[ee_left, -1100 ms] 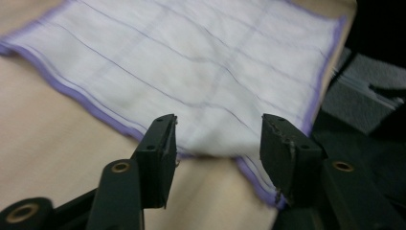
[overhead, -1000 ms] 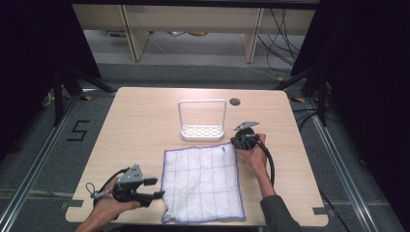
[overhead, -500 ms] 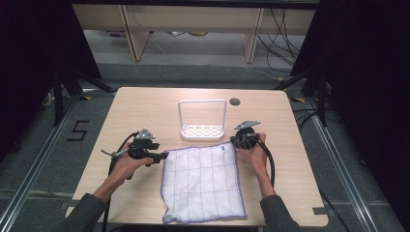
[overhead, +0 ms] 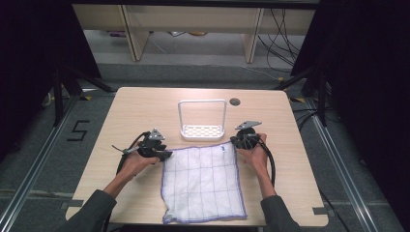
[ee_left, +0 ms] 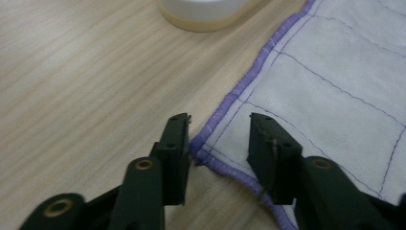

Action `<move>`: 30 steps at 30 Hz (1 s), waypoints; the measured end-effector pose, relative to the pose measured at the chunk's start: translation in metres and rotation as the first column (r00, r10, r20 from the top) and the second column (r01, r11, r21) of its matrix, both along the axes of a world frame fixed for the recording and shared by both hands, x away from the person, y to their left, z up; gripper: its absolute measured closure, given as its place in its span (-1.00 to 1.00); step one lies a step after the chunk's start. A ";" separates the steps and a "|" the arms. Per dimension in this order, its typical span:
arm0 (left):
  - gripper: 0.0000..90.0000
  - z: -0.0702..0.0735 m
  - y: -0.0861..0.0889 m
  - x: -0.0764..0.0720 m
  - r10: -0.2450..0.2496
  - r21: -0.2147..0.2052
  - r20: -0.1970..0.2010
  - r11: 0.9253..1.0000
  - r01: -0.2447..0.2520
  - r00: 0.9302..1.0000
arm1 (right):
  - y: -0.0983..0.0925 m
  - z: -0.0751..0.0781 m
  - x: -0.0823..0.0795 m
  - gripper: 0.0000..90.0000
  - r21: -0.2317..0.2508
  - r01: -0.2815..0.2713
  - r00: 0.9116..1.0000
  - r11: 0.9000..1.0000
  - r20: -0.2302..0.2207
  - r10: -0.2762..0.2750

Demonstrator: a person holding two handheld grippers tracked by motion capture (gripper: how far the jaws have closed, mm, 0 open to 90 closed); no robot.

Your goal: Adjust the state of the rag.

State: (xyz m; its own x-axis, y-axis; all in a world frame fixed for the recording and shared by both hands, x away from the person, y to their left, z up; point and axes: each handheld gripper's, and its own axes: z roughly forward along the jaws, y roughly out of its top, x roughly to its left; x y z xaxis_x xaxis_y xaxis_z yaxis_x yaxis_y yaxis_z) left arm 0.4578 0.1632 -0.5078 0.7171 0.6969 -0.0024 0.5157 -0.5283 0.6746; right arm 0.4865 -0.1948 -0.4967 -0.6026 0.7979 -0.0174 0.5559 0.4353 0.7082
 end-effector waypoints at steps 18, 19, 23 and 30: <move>0.90 0.024 0.010 0.007 -0.014 -0.121 0.053 0.992 0.020 0.998 | -0.007 0.014 -0.003 1.00 0.005 -0.008 1.000 1.000 0.011 0.008; 0.90 0.028 0.011 0.007 -0.017 -0.123 0.064 0.992 0.025 0.998 | -0.009 0.017 -0.003 1.00 -0.001 -0.012 1.000 1.000 0.024 0.012; 0.90 0.039 0.012 0.008 -0.010 -0.140 0.096 0.990 0.023 0.995 | -0.014 0.031 -0.008 1.00 0.017 -0.024 0.998 1.000 0.064 0.023; 0.89 0.059 0.013 0.013 0.006 -0.168 0.149 0.986 0.020 0.989 | -0.015 0.059 -0.012 1.00 0.026 -0.039 0.991 0.999 0.128 0.035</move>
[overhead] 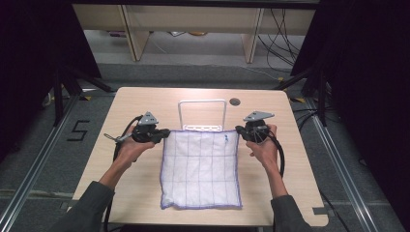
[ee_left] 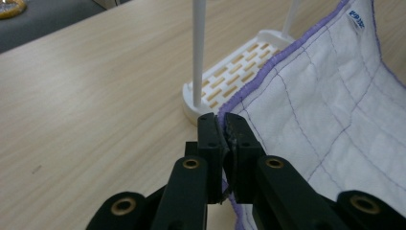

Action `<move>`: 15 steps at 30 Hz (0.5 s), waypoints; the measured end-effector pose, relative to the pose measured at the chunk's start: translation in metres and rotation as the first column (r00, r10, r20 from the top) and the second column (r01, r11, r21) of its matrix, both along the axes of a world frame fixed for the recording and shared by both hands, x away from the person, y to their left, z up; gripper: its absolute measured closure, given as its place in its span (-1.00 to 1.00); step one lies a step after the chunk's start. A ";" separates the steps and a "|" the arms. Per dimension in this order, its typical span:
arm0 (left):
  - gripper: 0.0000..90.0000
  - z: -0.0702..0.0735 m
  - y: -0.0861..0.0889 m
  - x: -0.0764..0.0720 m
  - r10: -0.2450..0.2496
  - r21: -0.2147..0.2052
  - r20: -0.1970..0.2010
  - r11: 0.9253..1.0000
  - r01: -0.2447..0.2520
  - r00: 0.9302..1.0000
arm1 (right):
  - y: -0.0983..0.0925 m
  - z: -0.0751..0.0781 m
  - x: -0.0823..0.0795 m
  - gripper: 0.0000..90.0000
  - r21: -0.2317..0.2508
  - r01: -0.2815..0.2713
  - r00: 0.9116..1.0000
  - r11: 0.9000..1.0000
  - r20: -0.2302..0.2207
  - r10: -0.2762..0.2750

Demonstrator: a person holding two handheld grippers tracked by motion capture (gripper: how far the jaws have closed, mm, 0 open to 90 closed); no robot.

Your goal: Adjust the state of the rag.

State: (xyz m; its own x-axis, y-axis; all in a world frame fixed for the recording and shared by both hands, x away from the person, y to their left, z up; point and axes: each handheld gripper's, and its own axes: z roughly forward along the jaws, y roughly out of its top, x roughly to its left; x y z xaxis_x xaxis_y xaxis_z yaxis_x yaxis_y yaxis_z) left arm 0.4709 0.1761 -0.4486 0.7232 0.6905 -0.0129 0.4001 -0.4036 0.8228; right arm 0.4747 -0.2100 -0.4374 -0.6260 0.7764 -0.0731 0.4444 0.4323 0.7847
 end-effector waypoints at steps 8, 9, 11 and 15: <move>0.89 0.011 0.005 -0.016 -0.016 -0.031 0.031 0.999 0.016 0.999 | 0.002 0.018 -0.014 1.00 -0.009 -0.025 0.999 1.000 0.043 0.026; 0.89 0.012 0.006 -0.017 -0.030 -0.019 0.029 0.999 0.031 0.999 | 0.002 0.020 -0.016 1.00 -0.006 -0.025 0.999 1.000 0.036 0.025; 0.89 0.013 0.006 -0.023 -0.038 -0.039 0.034 0.998 0.039 0.999 | 0.002 0.020 -0.020 1.00 -0.003 -0.029 0.999 1.000 0.044 0.029; 0.89 0.017 0.009 -0.035 -0.060 -0.053 0.038 0.997 0.062 0.997 | 0.000 0.023 -0.030 1.00 0.002 -0.040 0.998 0.999 0.053 0.040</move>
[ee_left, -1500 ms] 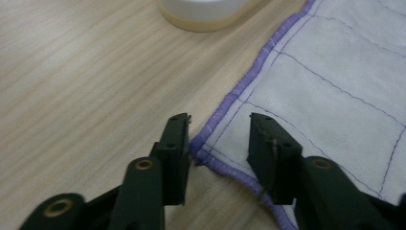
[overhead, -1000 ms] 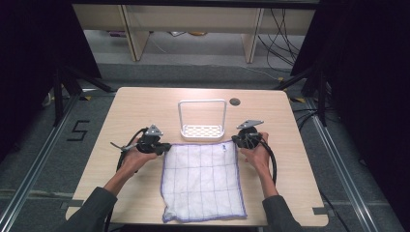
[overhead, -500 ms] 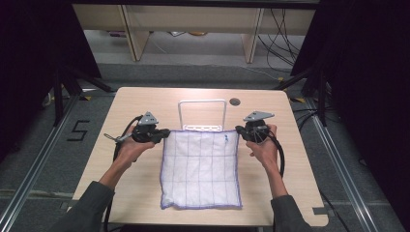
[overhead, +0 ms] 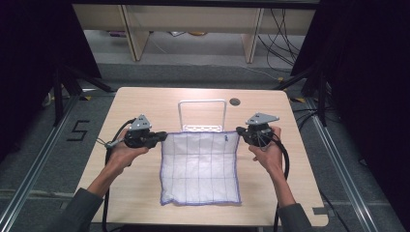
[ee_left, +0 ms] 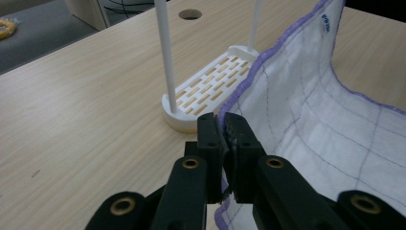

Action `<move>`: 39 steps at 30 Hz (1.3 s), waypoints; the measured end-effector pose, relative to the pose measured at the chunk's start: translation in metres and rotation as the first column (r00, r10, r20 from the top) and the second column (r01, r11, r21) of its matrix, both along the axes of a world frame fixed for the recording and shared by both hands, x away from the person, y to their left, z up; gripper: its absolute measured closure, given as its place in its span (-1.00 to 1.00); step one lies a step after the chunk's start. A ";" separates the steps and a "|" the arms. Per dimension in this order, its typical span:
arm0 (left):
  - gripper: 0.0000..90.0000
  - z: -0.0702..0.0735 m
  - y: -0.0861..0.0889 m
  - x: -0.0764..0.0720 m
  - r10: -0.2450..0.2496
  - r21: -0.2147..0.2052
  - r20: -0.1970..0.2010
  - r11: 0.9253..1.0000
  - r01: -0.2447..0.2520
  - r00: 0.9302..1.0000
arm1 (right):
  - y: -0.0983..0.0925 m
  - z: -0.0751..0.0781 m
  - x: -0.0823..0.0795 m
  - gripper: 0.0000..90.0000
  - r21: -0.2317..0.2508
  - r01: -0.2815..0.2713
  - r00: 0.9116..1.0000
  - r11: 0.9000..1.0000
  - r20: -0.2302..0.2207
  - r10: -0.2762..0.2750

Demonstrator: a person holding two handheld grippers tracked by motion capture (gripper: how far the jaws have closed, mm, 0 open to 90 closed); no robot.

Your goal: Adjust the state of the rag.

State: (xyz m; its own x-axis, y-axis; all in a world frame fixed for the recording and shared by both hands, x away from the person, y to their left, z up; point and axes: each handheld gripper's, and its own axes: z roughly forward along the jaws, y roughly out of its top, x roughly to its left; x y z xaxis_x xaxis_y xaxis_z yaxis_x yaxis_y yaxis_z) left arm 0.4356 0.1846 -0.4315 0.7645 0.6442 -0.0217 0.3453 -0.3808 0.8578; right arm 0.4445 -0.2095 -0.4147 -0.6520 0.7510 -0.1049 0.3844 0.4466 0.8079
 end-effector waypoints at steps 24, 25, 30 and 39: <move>0.88 -0.022 0.008 -0.097 -0.145 0.013 0.010 0.989 0.145 0.989 | -0.002 -0.016 -0.094 1.00 -0.027 -0.106 0.994 0.994 0.007 0.107; 0.88 -0.025 0.008 -0.102 -0.155 0.027 0.007 0.988 0.155 0.988 | -0.002 -0.018 -0.098 1.00 -0.028 -0.111 0.994 0.993 0.001 0.111; 0.87 -0.041 0.006 -0.116 -0.204 0.089 -0.017 0.975 0.204 0.979 | -0.003 -0.031 -0.115 1.00 -0.037 -0.122 0.992 0.992 -0.020 0.121; 0.87 -0.067 0.001 -0.129 -0.249 0.124 -0.054 0.959 0.254 0.967 | -0.005 -0.051 -0.140 1.00 -0.077 -0.154 0.986 0.985 -0.081 0.148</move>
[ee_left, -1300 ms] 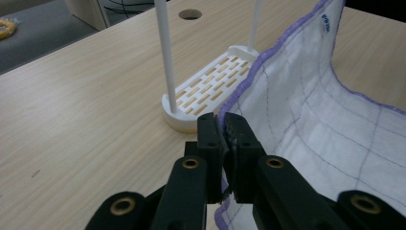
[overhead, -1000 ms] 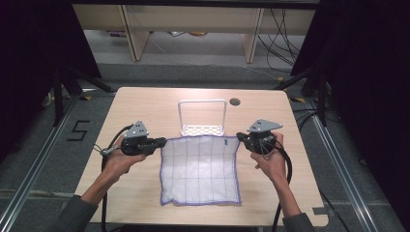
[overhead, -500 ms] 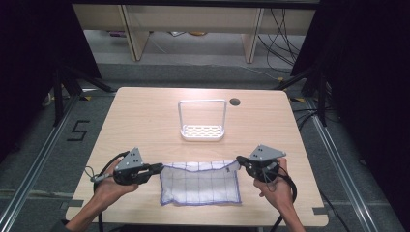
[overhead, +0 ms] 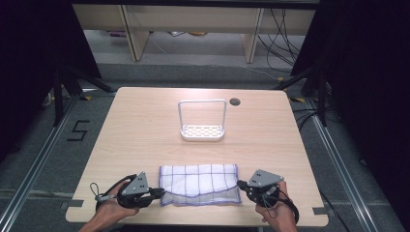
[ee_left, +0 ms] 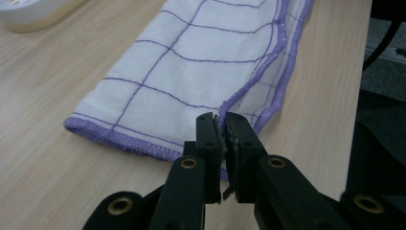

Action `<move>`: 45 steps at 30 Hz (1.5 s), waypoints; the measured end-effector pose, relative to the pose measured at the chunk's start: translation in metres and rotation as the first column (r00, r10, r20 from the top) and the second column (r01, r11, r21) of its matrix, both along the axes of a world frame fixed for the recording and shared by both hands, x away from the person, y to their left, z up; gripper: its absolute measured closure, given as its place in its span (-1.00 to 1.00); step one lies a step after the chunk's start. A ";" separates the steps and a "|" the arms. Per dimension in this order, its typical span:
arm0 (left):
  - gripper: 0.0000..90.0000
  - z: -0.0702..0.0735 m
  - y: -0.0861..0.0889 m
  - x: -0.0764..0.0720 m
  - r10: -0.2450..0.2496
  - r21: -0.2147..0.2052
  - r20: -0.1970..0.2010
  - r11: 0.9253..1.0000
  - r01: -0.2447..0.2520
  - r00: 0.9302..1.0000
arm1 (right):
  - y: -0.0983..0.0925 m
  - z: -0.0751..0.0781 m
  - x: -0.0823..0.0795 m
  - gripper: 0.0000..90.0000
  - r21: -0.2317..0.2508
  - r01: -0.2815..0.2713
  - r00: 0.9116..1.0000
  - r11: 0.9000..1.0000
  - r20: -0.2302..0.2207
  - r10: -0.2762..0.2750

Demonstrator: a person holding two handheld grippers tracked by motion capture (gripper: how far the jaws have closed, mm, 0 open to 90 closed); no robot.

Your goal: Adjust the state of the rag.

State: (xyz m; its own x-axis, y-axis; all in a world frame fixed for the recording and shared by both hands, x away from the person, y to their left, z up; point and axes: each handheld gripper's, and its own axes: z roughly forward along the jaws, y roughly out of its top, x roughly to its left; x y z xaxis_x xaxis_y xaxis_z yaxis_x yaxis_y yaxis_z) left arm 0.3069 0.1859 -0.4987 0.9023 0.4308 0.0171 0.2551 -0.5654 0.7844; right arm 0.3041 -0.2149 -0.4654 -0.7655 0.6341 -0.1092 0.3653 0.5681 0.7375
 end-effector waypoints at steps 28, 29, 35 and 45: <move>-0.14 0.012 0.012 0.067 0.211 -0.024 -0.091 0.976 -0.214 0.973 | -0.007 -0.019 -0.027 0.27 0.032 0.152 0.976 0.988 -0.166 -0.145; -0.13 0.011 0.012 0.071 0.201 -0.009 -0.097 0.979 -0.203 0.975 | -0.004 -0.020 -0.028 0.27 0.030 0.159 0.971 0.987 -0.184 -0.151; -0.10 -0.001 0.004 0.086 0.183 0.023 -0.135 0.983 -0.182 0.974 | 0.003 -0.026 -0.028 0.29 -0.018 0.118 0.978 0.993 -0.171 -0.119; 0.26 -0.010 -0.008 0.086 0.102 0.114 -0.109 0.989 -0.090 0.989 | 0.009 -0.036 -0.016 0.68 -0.045 0.060 0.983 0.997 -0.173 -0.067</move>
